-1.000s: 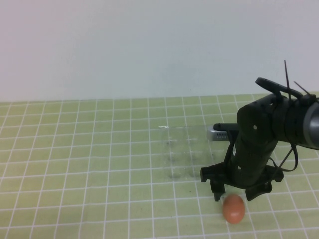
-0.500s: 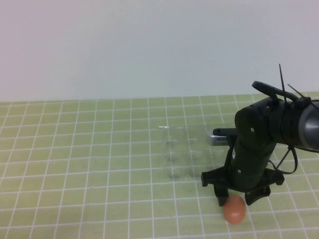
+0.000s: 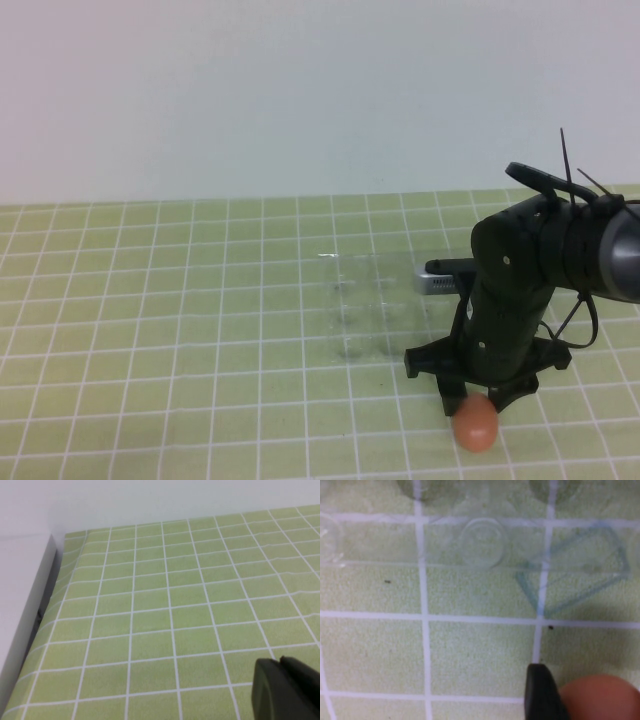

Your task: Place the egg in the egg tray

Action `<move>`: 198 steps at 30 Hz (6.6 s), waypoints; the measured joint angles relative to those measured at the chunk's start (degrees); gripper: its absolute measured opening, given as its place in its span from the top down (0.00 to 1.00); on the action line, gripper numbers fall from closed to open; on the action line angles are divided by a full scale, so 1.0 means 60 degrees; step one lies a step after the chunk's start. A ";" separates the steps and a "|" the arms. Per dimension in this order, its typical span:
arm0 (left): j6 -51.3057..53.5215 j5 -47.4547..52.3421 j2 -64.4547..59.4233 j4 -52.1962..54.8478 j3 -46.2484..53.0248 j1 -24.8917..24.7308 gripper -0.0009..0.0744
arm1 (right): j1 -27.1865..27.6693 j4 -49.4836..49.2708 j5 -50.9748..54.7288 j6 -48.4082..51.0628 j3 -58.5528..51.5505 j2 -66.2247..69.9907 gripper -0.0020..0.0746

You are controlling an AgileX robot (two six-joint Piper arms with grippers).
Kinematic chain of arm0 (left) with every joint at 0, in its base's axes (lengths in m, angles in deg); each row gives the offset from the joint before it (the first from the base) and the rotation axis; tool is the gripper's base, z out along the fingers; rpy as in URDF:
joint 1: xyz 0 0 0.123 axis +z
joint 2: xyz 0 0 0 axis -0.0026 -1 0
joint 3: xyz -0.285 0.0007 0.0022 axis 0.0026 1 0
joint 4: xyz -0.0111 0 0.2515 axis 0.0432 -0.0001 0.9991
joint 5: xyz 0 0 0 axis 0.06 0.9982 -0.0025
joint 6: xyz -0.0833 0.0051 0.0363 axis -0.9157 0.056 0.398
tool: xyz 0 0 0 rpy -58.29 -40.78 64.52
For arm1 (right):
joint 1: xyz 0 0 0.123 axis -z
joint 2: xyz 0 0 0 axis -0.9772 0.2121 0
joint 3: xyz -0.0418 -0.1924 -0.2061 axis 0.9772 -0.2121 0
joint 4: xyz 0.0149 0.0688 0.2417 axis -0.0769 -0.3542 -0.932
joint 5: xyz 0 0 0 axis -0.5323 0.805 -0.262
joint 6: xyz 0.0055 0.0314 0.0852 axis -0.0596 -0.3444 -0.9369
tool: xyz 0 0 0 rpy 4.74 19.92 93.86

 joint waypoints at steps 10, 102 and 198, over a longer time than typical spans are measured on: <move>0.0000 0.0000 0.0000 0.0000 0.0000 0.0000 0.99 | -0.0227 -0.0041 -0.0472 0.0206 0.0000 -0.1296 0.49; 0.0000 0.0000 0.0000 0.0000 0.0000 0.0000 0.99 | -0.2278 -0.6031 -1.5438 0.8305 -0.4231 0.0184 0.50; 0.0000 0.0000 0.0000 0.0000 0.0000 0.0000 0.99 | -0.2379 -0.2295 -1.2201 0.8311 -0.4307 -0.7544 0.97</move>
